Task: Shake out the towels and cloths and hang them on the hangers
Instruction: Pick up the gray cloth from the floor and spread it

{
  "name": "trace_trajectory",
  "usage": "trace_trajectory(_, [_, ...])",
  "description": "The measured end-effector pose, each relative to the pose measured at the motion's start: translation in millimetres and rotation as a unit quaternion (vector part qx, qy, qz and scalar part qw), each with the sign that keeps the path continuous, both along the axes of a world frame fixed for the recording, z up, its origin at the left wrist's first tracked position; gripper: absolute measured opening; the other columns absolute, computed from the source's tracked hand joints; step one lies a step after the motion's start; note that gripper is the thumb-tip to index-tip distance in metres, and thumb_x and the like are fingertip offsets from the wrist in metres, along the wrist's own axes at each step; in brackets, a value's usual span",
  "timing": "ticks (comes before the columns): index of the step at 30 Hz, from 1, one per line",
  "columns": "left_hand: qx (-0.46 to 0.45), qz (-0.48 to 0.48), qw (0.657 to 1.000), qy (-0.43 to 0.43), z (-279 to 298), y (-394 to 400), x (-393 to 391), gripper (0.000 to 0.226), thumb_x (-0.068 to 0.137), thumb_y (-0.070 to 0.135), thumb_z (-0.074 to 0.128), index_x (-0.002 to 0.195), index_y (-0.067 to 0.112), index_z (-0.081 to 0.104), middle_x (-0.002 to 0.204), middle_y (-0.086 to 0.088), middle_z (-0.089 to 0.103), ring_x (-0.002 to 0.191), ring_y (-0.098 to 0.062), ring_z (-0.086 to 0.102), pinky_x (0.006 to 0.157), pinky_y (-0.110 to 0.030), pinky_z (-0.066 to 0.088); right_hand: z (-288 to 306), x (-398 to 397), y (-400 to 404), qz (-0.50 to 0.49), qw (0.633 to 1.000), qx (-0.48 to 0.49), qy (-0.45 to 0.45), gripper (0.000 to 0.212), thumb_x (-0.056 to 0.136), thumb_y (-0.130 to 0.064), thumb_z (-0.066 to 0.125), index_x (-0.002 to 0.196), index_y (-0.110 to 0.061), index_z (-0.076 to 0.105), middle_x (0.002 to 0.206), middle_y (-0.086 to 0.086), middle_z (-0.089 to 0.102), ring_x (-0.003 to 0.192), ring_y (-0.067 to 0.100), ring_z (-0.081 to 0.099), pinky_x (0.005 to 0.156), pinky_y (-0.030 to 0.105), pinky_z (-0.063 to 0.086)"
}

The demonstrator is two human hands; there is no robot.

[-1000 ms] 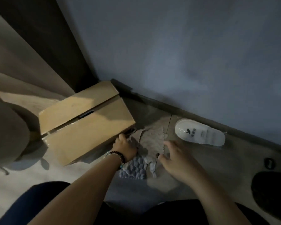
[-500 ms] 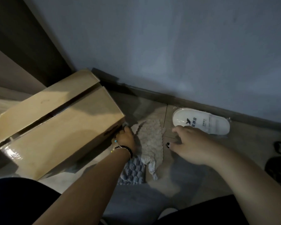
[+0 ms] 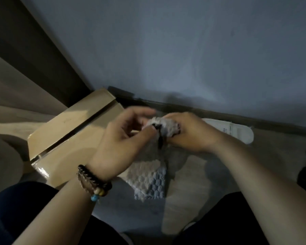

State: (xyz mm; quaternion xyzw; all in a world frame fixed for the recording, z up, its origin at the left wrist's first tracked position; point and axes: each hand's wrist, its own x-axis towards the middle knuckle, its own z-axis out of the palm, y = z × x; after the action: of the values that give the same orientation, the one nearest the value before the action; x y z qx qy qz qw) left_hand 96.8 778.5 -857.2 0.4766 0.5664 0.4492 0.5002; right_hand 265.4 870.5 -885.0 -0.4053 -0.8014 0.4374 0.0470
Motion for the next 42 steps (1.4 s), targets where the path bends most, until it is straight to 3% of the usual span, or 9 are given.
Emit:
trace_trajectory(3, [-0.026,0.19,0.975,-0.111,-24,0,7,0.025,0.089,0.011,0.062,0.113,0.019,0.057,0.081,0.011,0.065,0.074,-0.004,0.063,0.063,-0.017,0.052,3,9,8,-0.124,0.99,0.07,0.01,0.014,0.079,-0.008,0.067,0.069,-0.016,0.06,0.072,0.005,0.066,0.07,0.007,0.059,0.063,0.032,0.044])
trace_trajectory(6, [-0.194,0.308,0.93,-0.043,-112,-2,21,0.02,0.092,0.014,0.059,0.109,0.023,0.053,0.091,0.003,0.061,0.088,-0.019,0.064,0.068,-0.028,0.051,7,20,17,-0.232,0.962,0.141,-0.031,0.021,0.083,-0.017,0.063,0.066,-0.015,0.051,0.063,0.003,0.057,0.061,0.016,0.054,0.054,0.026,0.035])
trace_trajectory(11, [-0.437,0.161,0.859,0.212,-238,-36,31,0.048,0.09,0.039,0.058,0.127,0.011,0.045,0.13,-0.016,0.046,0.114,-0.036,0.05,0.098,-0.042,0.044,10,29,19,-0.234,0.954,0.173,-0.076,0.015,0.088,-0.025,0.059,0.079,-0.017,0.052,0.072,0.001,0.054,0.07,0.019,0.049,0.055,0.031,0.028])
trace_trajectory(14, [-0.496,0.063,0.801,0.329,-268,-55,29,0.072,0.083,0.05,0.064,0.132,0.004,0.038,0.133,-0.02,0.042,0.122,-0.038,0.042,0.102,-0.039,0.038,4,32,9,-0.173,0.967,0.155,-0.102,0.02,0.09,-0.027,0.059,0.082,-0.009,0.055,0.073,0.003,0.057,0.067,0.023,0.054,0.053,0.029,0.04])
trace_trajectory(21, [-0.478,0.049,0.799,0.36,-283,-71,19,0.038,0.09,0.041,0.058,0.11,0.009,0.057,0.117,-0.016,0.063,0.109,-0.036,0.058,0.086,-0.036,0.049,-10,50,-5,-0.098,0.971,0.128,-0.178,0.025,0.09,-0.034,0.058,0.085,-0.01,0.056,0.079,0.01,0.06,0.071,0.027,0.06,0.069,0.038,0.053])
trace_trajectory(27, [-0.287,0.141,0.89,0.327,-200,-61,12,0.019,0.084,0.031,0.063,0.076,0.014,0.058,0.073,-0.004,0.061,0.074,-0.03,0.059,0.066,-0.043,0.053,-18,59,1,-0.118,0.967,0.046,-0.219,0.035,0.084,-0.048,0.062,0.096,-0.015,0.063,0.085,0.002,0.062,0.076,0.019,0.059,0.07,0.034,0.052])
trace_trajectory(32, [-0.153,0.124,0.937,0.289,-68,-39,4,0.02,0.086,0.021,0.067,0.074,0.022,0.052,0.062,0.006,0.055,0.059,-0.007,0.053,0.055,-0.024,0.042,12,41,5,-0.197,0.965,-0.026,-0.17,0.038,0.08,-0.051,0.066,0.065,-0.018,0.054,0.063,-0.004,0.055,0.069,0.021,0.057,0.059,0.031,0.042])
trace_trajectory(36, [-0.093,0.109,0.956,0.258,55,-20,-10,0.009,0.089,0.022,0.065,0.087,0.025,0.057,0.07,0.011,0.06,0.068,0.0,0.059,0.061,-0.022,0.05,92,32,3,-0.266,0.96,-0.031,-0.077,0.026,0.083,-0.038,0.069,0.076,-0.014,0.066,0.074,0.002,0.069,0.075,0.019,0.065,0.065,0.035,0.049])
trace_trajectory(42, [-0.013,0.117,0.962,0.246,225,7,-29,0.03,0.088,0.006,0.062,0.1,0.033,0.057,0.081,0.019,0.06,0.075,0.005,0.057,0.062,-0.011,0.043,238,26,25,-0.284,0.957,0.005,-0.059,0.014,0.079,-0.017,0.071,0.073,-0.01,0.06,0.075,0.007,0.063,0.074,0.025,0.06,0.057,0.03,0.04])
